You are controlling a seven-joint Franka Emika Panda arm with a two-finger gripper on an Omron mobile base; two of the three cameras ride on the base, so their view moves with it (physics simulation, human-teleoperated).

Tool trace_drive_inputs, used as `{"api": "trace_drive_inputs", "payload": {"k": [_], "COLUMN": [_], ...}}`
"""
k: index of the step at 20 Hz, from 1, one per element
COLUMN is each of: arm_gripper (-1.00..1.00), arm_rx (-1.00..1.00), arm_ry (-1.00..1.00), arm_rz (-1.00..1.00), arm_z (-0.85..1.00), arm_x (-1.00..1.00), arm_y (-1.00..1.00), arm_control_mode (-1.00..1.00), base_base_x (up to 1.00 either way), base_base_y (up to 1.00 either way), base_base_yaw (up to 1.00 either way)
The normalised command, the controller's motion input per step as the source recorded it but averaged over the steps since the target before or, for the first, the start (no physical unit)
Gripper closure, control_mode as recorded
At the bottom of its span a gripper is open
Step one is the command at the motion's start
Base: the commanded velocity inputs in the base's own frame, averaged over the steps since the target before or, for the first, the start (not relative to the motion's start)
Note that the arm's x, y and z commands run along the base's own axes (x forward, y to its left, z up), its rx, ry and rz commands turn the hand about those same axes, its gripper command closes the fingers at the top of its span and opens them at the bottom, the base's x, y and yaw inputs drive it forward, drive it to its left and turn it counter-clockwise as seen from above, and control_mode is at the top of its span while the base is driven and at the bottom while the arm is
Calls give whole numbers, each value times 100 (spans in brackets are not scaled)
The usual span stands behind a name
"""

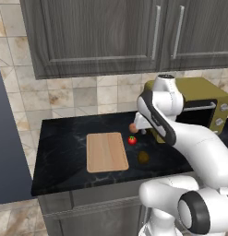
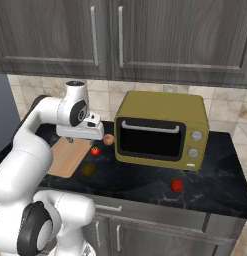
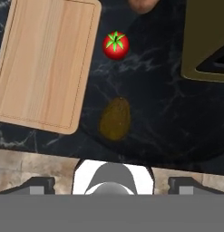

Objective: Place the avocado, onion, tomato, and bell pepper on the cutting board.

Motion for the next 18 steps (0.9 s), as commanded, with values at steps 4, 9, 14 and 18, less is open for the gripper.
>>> {"api": "trace_drive_inputs", "payload": {"k": [4,9,14,18], "arm_gripper": [-100,-100,-100,-100], "arm_rx": [0,0,0,0], "arm_ry": [1,4,3,3], "arm_rz": [0,0,0,0], "arm_z": [-22,-25,-26,-32], "arm_x": [15,23,7,3], "arm_y": [0,0,0,0], "arm_control_mode": [-100,-100,-100,-100], "base_base_x": [0,0,0,0], "base_base_y": [0,0,0,0], "base_base_yaw": [0,0,0,0]}}
